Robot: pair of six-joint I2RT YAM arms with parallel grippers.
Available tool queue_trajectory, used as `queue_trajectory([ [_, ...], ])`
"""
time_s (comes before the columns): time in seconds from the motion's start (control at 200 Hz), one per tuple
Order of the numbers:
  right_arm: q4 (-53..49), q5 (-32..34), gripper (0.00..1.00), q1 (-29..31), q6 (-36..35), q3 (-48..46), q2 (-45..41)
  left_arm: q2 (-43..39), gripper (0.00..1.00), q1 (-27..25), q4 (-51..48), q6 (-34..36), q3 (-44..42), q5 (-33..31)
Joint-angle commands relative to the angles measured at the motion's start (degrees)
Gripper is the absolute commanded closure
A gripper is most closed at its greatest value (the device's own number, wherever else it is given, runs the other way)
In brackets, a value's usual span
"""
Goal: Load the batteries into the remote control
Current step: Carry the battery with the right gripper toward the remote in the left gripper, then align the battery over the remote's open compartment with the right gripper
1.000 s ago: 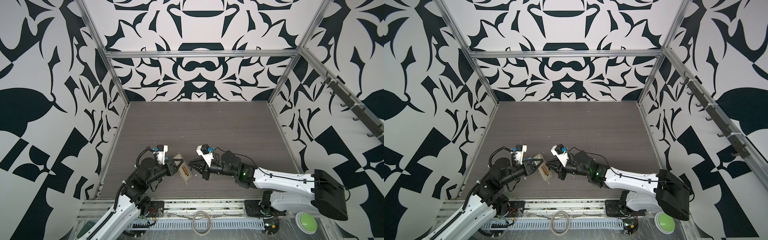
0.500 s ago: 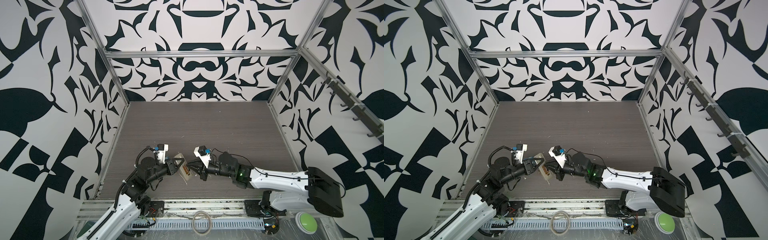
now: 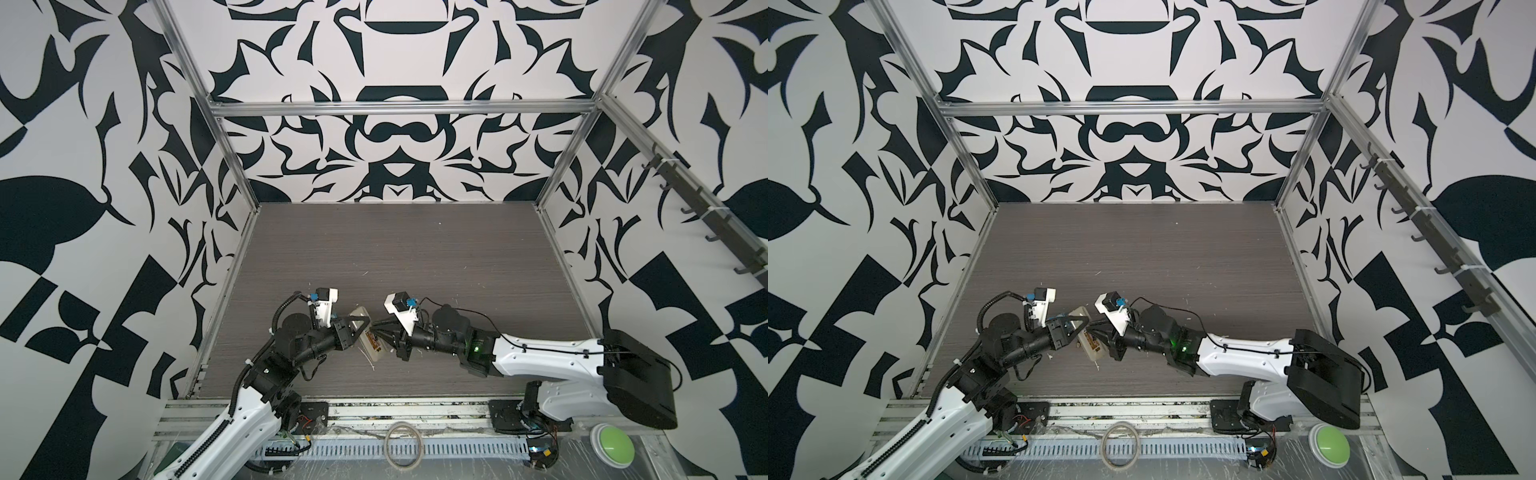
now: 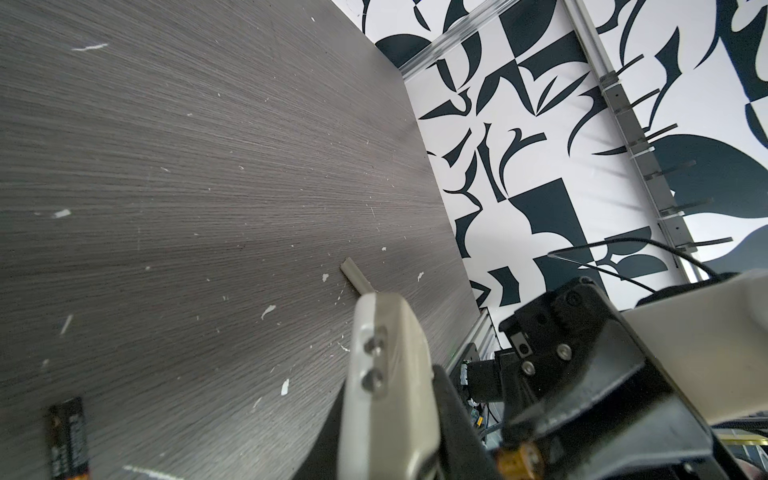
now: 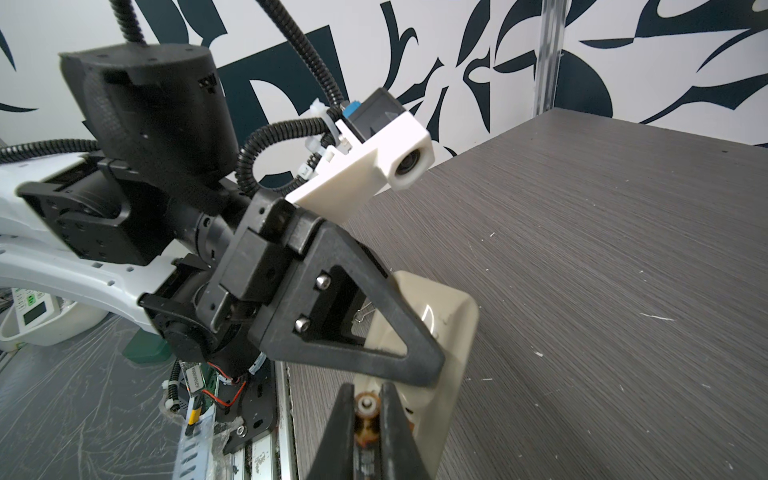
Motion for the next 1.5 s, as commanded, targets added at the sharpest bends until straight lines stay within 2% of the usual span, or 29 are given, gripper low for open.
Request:
queue_trajectory([
  [0.0,3.8,1.1,1.00,0.2,-1.0,0.0,-0.2,-0.3,1.00,0.2,2.6,-0.4,1.1,0.7],
  [1.06,5.4,0.5,1.00,0.3,-2.3,-2.2,2.6,-2.2,1.00,0.2,1.5,-0.4,0.9,0.0],
  [1.495,3.0,2.0,1.00,0.3,-3.5,-2.1,3.2,-3.4,1.00,0.2,-1.0,0.6,0.9,-1.1],
])
